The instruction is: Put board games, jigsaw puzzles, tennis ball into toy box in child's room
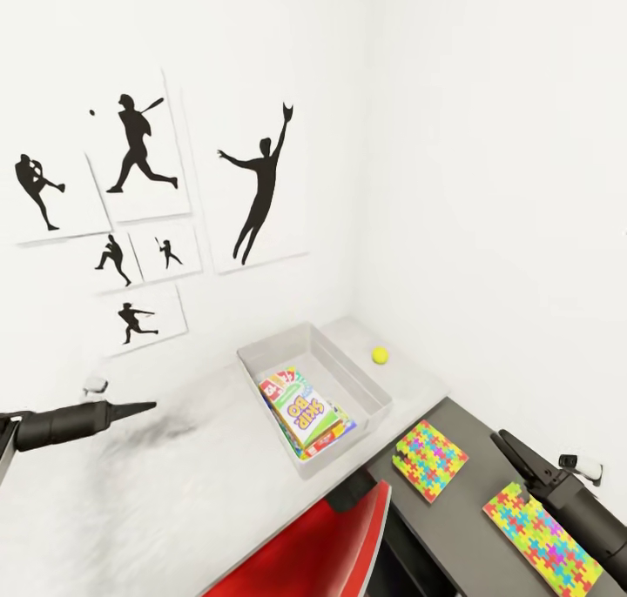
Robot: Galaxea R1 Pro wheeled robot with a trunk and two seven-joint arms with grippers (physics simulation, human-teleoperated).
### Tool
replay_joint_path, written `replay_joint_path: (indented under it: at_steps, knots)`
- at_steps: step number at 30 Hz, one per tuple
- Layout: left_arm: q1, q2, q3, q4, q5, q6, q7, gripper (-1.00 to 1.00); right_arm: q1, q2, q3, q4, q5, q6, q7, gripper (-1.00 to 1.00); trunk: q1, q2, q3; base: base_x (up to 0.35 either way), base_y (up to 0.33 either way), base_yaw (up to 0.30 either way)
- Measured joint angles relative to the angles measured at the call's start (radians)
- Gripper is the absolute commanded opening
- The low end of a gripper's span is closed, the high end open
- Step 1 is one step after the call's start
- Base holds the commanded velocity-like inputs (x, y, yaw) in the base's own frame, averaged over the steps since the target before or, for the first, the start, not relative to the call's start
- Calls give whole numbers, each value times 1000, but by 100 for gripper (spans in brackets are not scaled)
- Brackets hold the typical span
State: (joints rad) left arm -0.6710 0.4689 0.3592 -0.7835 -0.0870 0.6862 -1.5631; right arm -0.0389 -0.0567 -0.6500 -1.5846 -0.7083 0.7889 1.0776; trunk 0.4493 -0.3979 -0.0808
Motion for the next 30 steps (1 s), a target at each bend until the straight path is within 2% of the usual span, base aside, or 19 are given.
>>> replay_joint_path:
  at_steps: [2, 7, 17, 30]
  knots:
    - [49, -2, 37, 1, 0, 2, 0, 100, 0, 0, 0, 0, 0, 0, 0, 100, 0, 0, 3, -33, 0, -37]
    - [103, -4, 69, 21, 2, 5, 0, 100, 0, 0, 0, 0, 1, 0, 0, 100, 0, 0, 11, -113, -11, -57]
    - [122, -7, 85, 37, 1, 6, 0, 100, 0, 1, 2, 0, 1, -1, 0, 100, 0, 0, 22, -213, -74, -40]
    - [125, -8, 93, 41, 1, 5, 0, 100, 0, 2, 5, 0, 5, -3, -3, 100, 0, 0, 23, -31, -11, -2]
